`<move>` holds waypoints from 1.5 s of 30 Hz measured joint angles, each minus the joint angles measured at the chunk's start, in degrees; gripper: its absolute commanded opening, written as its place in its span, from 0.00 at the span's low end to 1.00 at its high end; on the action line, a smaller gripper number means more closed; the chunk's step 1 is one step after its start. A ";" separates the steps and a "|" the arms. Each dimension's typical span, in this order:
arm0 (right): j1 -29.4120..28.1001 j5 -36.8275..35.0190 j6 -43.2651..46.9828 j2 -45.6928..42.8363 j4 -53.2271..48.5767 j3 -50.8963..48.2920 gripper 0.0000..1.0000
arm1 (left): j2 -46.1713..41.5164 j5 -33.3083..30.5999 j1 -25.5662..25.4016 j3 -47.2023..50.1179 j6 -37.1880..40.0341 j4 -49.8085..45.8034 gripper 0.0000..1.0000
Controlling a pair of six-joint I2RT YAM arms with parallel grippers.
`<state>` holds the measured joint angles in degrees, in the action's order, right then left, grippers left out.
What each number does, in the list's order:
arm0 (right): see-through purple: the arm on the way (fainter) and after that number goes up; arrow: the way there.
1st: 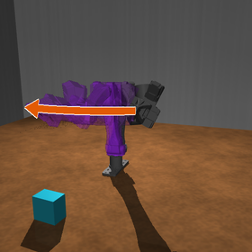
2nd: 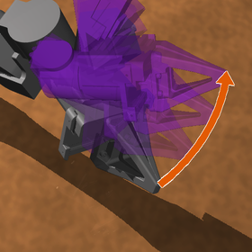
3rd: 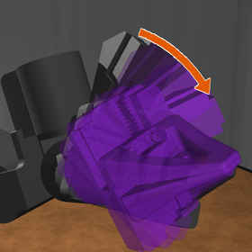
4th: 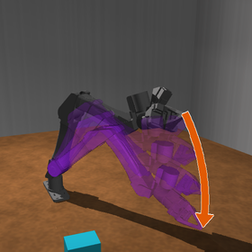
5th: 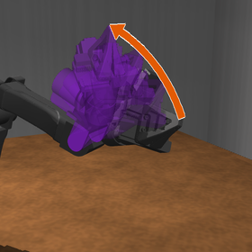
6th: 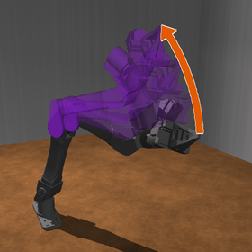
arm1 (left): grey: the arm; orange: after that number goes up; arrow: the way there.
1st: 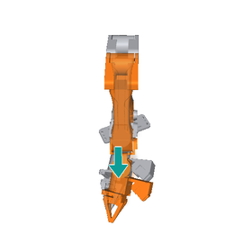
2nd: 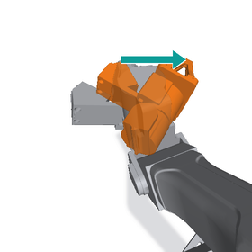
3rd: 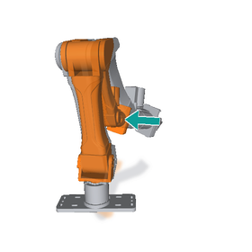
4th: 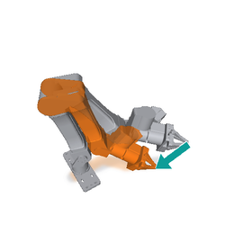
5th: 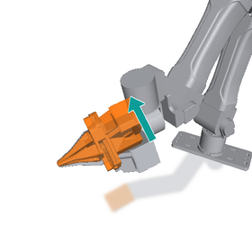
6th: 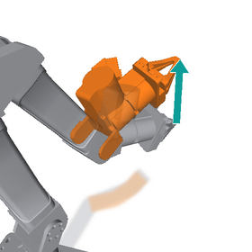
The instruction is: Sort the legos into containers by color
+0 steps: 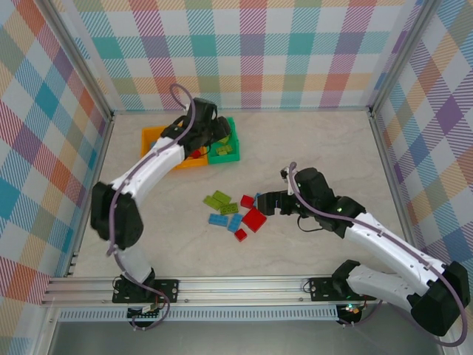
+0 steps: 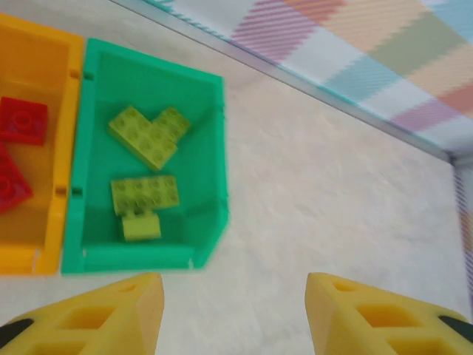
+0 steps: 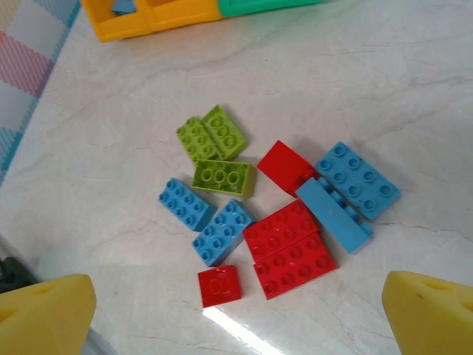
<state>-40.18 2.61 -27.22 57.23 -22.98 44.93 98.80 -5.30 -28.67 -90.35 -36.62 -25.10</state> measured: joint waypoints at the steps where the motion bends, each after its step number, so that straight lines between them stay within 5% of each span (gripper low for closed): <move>1: 0.00 -0.33 0.04 0.59 0.13 0.00 1.00 | -2.60 -0.28 -1.44 1.95 0.02 0.24 0.53; 11: 0.00 -0.39 0.70 7.91 1.25 0.00 1.00 | -21.07 -6.60 -11.04 26.84 -1.86 -6.23 0.54; 15: 0.00 0.48 1.09 10.10 2.36 0.00 1.00 | -23.78 -6.54 -11.45 32.85 -6.51 -11.19 0.65; 29: 0.00 2.58 1.14 11.93 2.75 0.02 1.00 | -12.41 7.87 -11.45 40.79 -20.98 -6.29 0.76; 34: 0.00 2.56 1.14 10.49 2.56 0.00 1.00 | -11.52 8.87 -11.74 40.98 -18.49 -4.52 0.94; 45: 0.00 2.58 1.09 10.56 2.60 0.00 1.00 | -8.50 6.95 -12.59 40.26 -5.31 -3.32 0.93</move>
<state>-40.18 5.19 -26.13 67.79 -20.38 44.93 90.30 1.65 -41.25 -50.09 -41.93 -28.42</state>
